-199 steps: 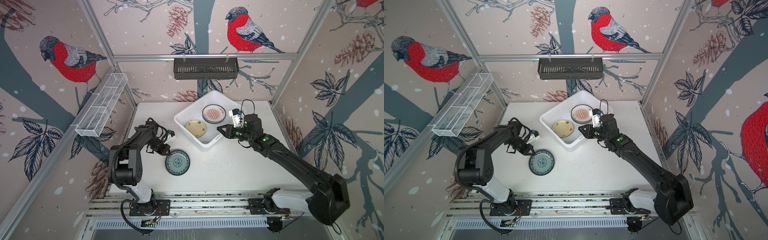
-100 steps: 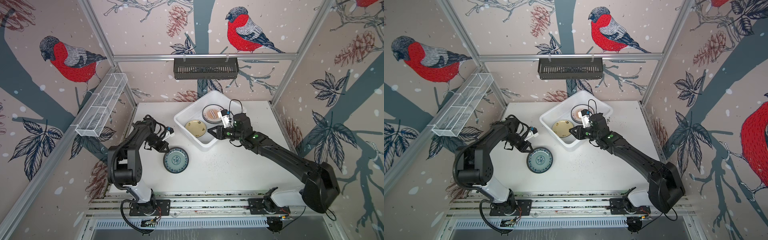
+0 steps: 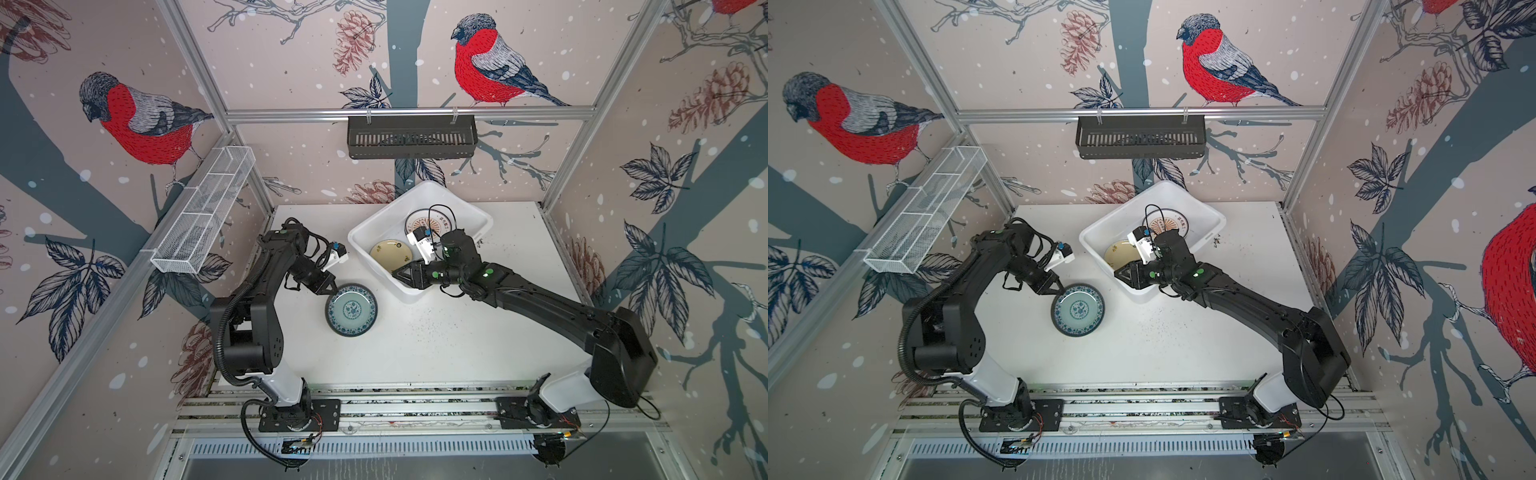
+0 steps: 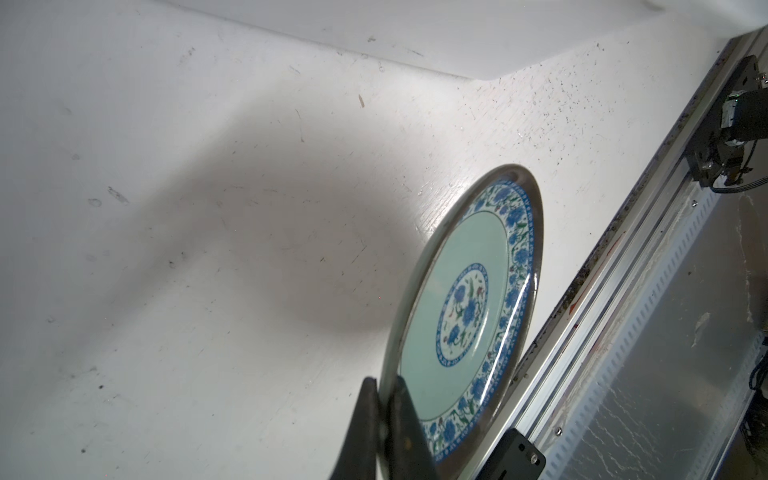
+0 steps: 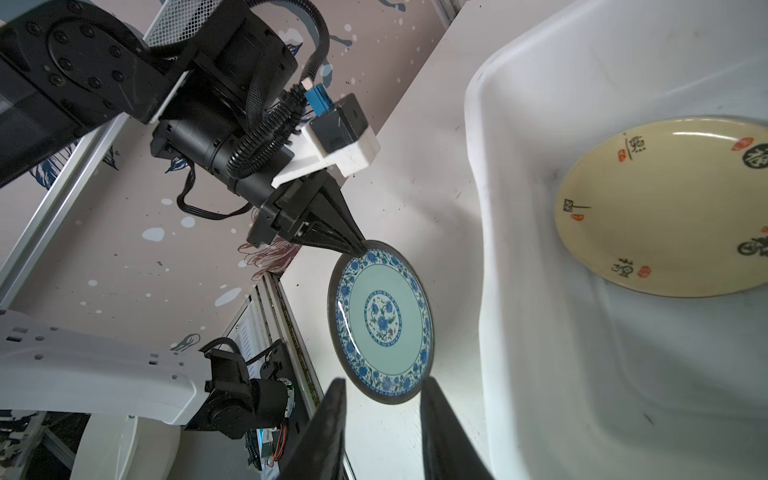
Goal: Place the plates into the plastic bin on the countertop
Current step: 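Grasp the raised blue-and-white plate rim with the right gripper beside the left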
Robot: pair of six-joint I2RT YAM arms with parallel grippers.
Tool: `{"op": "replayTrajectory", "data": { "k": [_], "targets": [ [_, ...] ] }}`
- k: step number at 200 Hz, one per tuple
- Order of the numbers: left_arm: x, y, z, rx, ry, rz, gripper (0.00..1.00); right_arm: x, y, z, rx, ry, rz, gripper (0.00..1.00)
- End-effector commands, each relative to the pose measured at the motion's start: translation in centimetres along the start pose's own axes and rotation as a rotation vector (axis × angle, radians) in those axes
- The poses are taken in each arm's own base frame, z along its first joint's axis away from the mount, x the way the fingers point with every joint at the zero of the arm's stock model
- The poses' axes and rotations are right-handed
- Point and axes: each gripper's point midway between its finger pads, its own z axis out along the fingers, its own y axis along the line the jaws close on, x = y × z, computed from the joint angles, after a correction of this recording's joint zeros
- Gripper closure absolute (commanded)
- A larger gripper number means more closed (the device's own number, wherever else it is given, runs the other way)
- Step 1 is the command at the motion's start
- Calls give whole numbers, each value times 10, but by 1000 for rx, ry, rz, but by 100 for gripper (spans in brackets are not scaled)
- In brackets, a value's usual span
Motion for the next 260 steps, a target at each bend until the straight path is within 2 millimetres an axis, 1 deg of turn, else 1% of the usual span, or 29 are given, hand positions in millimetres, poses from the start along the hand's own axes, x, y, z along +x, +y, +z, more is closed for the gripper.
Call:
{"op": "replayTrajectory", "data": {
  "k": [1,30,63,103,122,160,181,212,233,260],
  "targets": [
    [3,-17,-11,42,6,6,100,5,7,6,-22,30,-28,66],
    [2,-24,-21,30,-9,19,100,14,10,16,-39,69,-33,66],
    [-5,-29,-32,22,-31,31,100,23,12,30,-52,106,-22,65],
    [-11,-33,-40,20,-51,41,100,31,18,45,-62,138,-27,64],
    [-13,-36,-43,30,-62,45,100,34,14,51,-48,147,-22,64],
    [-17,-42,-50,39,-82,49,100,34,9,61,-26,153,-23,64],
    [-18,-45,-53,37,-91,55,100,33,12,64,-50,156,-20,64],
    [-19,-50,-57,38,-101,65,100,33,9,70,-44,165,-14,65],
    [-20,-51,-60,32,-108,72,100,34,7,71,-40,169,-12,66],
    [-21,-54,-62,33,-119,77,100,36,6,73,-46,175,-3,71]
  ]
}}
